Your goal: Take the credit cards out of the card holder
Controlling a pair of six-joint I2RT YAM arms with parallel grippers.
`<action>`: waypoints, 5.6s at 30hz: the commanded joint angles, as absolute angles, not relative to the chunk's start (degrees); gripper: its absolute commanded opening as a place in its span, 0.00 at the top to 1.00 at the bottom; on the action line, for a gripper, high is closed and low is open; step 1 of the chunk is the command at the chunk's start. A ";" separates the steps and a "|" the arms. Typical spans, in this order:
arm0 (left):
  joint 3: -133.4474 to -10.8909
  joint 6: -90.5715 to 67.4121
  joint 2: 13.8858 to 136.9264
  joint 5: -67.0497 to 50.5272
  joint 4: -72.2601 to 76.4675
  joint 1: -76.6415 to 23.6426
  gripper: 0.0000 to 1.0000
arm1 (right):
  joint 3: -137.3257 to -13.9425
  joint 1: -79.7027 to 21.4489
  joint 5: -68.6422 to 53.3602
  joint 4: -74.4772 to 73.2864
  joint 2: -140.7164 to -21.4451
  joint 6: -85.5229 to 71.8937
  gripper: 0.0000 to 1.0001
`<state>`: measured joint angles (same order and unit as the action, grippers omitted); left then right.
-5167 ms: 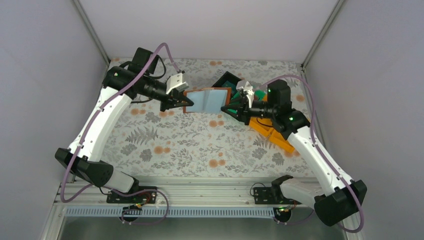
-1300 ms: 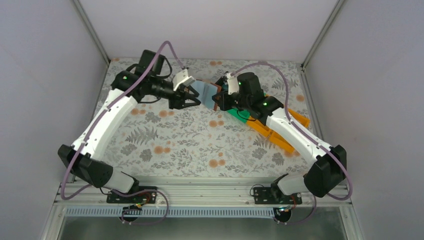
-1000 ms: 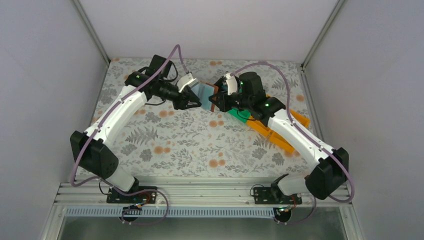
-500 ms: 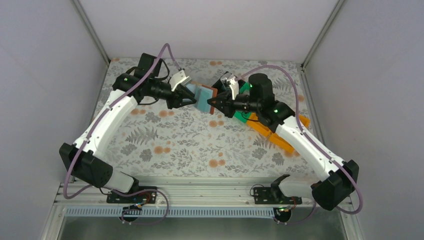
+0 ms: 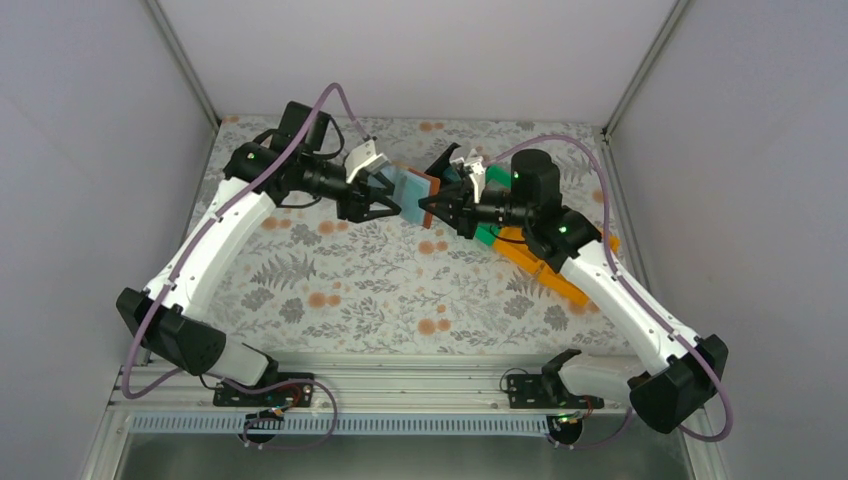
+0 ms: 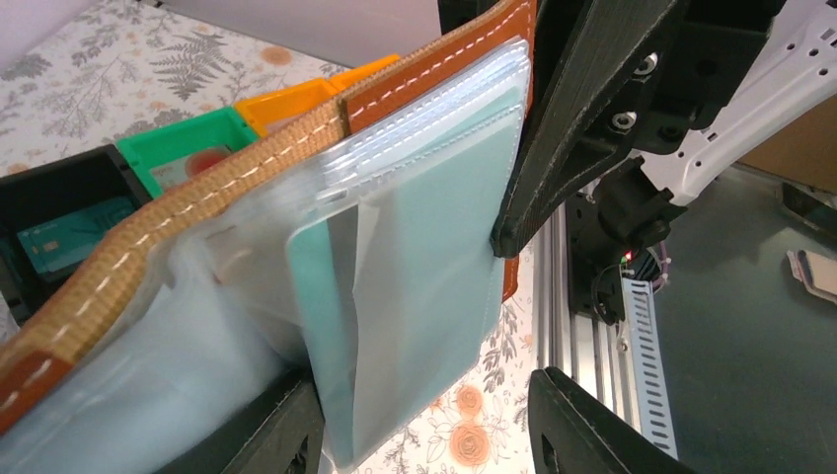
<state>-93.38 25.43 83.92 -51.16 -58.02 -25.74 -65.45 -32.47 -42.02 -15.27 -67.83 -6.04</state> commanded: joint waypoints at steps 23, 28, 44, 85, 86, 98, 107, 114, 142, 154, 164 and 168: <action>-97.63 30.66 79.37 -31.47 -62.61 -20.88 0.00 | -65.44 -32.97 -51.34 -14.62 -63.89 -0.41 0.96; -99.00 36.51 79.87 -36.87 -67.35 -19.06 0.00 | -66.26 -32.89 -52.66 -15.89 -64.71 1.18 0.96; -96.59 45.49 79.86 -54.31 -73.55 -18.87 0.95 | -66.44 -31.28 -50.50 -17.14 -65.55 2.85 0.92; -95.99 25.37 79.59 -47.45 -59.63 -18.79 0.98 | -58.83 -32.36 -42.55 2.14 -68.10 -8.33 0.45; -96.01 25.46 79.47 -47.42 -59.69 -18.74 0.98 | -58.88 -32.31 -42.05 1.99 -68.04 -8.47 0.44; -96.40 26.28 79.36 -48.33 -60.63 -18.76 0.98 | -60.73 -30.11 -44.03 -0.80 -68.04 -6.17 0.40; -96.37 26.80 79.09 -48.95 -60.90 -18.74 0.98 | -62.09 -29.85 -45.95 -1.63 -69.46 -5.90 0.36; -96.14 26.81 79.02 -49.04 -60.82 -18.77 0.98 | -64.26 -29.95 -54.06 -2.47 -72.35 -4.18 0.35; -93.60 27.28 78.62 -56.09 -59.67 -18.74 0.98 | -70.04 -43.42 -37.82 -1.95 -75.13 -7.03 0.43; -94.00 28.20 78.52 -56.67 -60.20 -18.75 0.98 | -68.80 -43.33 -26.43 -6.60 -68.74 -6.36 0.51; -94.70 31.44 78.39 -60.60 -62.80 -18.80 0.98 | -71.70 -43.59 -32.29 -7.67 -73.47 -6.55 0.44; -94.53 31.60 78.34 -60.93 -62.97 -18.80 0.98 | -73.10 -44.00 -32.46 -9.26 -75.16 -6.25 0.46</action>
<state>-93.51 29.50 79.59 -55.59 -62.26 -18.50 -70.83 -43.24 -31.75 -6.70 -73.25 -7.20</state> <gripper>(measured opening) 0.049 0.550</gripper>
